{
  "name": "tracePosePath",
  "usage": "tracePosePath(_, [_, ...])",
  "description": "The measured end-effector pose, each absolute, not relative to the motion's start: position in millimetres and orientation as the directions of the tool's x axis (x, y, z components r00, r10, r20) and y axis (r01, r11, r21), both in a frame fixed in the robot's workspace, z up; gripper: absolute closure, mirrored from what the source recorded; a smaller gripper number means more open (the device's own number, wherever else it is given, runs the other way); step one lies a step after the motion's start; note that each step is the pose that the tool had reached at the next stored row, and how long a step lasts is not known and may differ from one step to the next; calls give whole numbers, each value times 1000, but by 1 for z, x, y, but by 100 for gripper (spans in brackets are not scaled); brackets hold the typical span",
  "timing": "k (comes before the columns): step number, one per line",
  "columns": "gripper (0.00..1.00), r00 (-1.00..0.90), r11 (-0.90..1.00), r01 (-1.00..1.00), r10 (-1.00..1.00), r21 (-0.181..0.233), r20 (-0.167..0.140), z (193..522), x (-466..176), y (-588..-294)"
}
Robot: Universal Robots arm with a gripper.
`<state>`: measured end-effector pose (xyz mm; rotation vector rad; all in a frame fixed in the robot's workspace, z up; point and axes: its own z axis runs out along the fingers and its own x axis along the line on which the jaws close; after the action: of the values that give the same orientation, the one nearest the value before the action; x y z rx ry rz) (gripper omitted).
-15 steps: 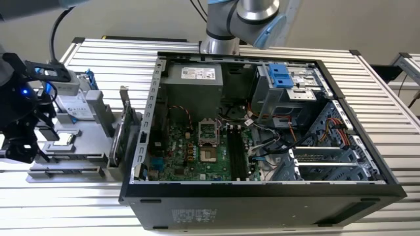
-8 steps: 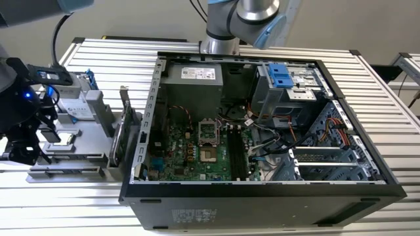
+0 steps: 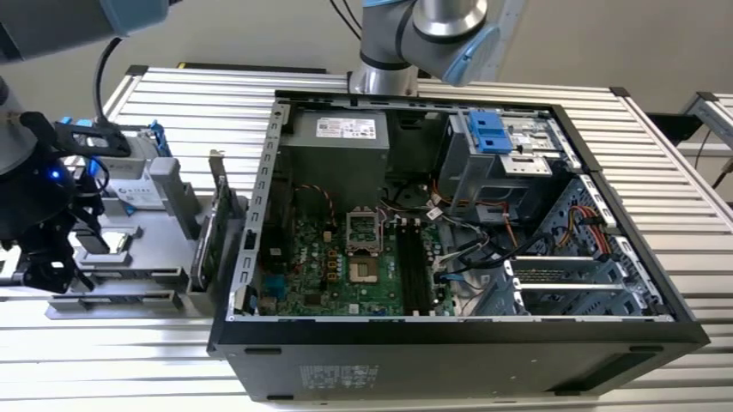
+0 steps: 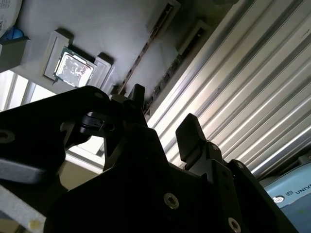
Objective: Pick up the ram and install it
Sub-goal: 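Pick up the ram and move it above insertion slot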
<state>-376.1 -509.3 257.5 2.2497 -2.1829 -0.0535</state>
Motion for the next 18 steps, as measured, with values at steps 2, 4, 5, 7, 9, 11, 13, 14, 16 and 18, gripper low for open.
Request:
tracePosePath(2, [0,31,-31,-999,-999,29,-20,255,-376,-509])
tracePosePath(4, [0,32,-32,-999,-999,29,-20,253,-376,-509])
tracePosePath(5, [0,32,-33,-999,-999,29,-20,252,-376,-509])
tracePosePath(7, [0,33,-34,-999,-999,29,-20,250,-376,-509])
tracePosePath(9, [0,34,-35,-999,-999,28,-20,247,-376,-509])
tracePosePath(11, [0,35,-36,-999,-999,28,-20,245,-376,-509])
tracePosePath(13, [0,36,-37,-999,-999,29,-20,243,-376,-509])
tracePosePath(14, [0,37,-38,-999,-999,29,-20,242,-376,-509])
tracePosePath(16, [0,38,-39,-999,-999,28,-20,239,-376,-510])
tracePosePath(18, [0,39,-40,-999,-999,29,-20,237,-376,-510])
